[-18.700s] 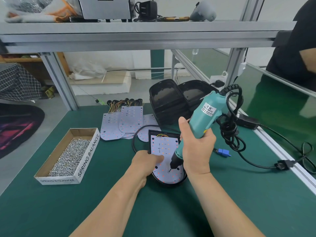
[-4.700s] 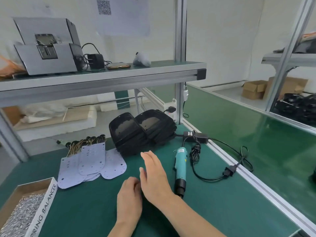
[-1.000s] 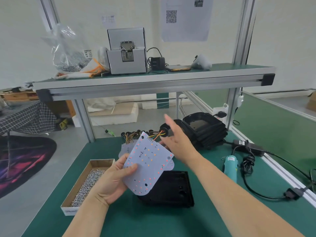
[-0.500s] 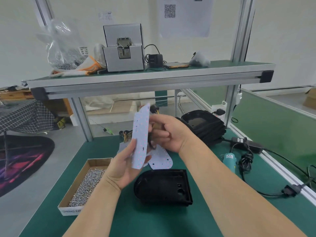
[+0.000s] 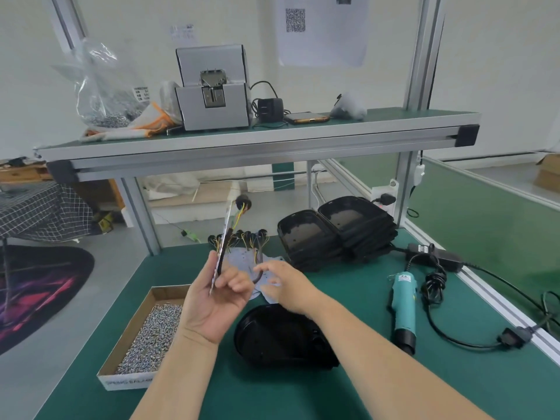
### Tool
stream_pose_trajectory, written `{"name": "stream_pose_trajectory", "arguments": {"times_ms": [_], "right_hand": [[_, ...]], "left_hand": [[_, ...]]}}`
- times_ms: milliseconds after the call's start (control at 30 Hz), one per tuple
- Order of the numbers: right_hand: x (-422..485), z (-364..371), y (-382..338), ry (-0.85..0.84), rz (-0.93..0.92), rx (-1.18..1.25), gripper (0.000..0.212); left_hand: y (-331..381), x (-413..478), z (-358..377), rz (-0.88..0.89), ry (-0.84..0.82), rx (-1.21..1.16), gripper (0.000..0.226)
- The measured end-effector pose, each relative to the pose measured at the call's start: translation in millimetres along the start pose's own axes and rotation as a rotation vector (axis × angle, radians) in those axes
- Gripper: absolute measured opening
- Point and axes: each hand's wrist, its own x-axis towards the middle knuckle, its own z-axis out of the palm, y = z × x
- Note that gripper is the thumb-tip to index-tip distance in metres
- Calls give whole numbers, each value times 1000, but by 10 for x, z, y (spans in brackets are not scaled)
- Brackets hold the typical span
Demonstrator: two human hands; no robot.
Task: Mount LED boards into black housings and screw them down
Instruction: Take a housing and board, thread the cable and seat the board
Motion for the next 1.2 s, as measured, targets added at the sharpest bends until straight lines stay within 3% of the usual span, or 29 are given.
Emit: {"name": "stream_pose_trajectory", "arguments": {"times_ms": [133, 267, 367, 433, 467, 567, 633, 733, 800, 933, 1033, 1200], "right_hand": [[137, 96, -33, 74, 109, -26, 10], [223, 29, -150, 266, 73, 92, 19], [237, -32, -172, 231, -17, 21, 19], [237, -71, -202, 220, -73, -35, 19], [234, -81, -208, 238, -110, -64, 19], [148, -103, -242, 357, -279, -209, 21], [60, -118, -293, 405, -405, -407, 25], [0, -203, -415, 361, -571, -708, 33], [-6, -352, -493, 411, -591, -823, 37], [2, -726, -501, 651, -426, -749, 17], [45, -952, -365, 710, -289, -643, 2], [-79, -1351, -97, 660, -67, -701, 28]], "left_hand": [[-129, -36, -89, -15, 18, -98, 50], [-170, -6, -112, 74, 122, -239, 53], [-145, 45, -171, 55, 223, -272, 46], [-121, 56, -208, 32, 238, -272, 27], [-114, 53, -224, 28, 227, -281, 23], [-51, 50, -369, -33, 145, -297, 43], [2, 17, -420, -117, 51, -182, 52], [86, -50, -347, -303, -129, 98, 31], [150, -58, -281, -394, -196, 261, 35], [235, -48, -218, -434, -215, 337, 35], [245, -52, -309, -364, -103, 362, 37], [253, -118, -481, -296, -61, 322, 29]]}}
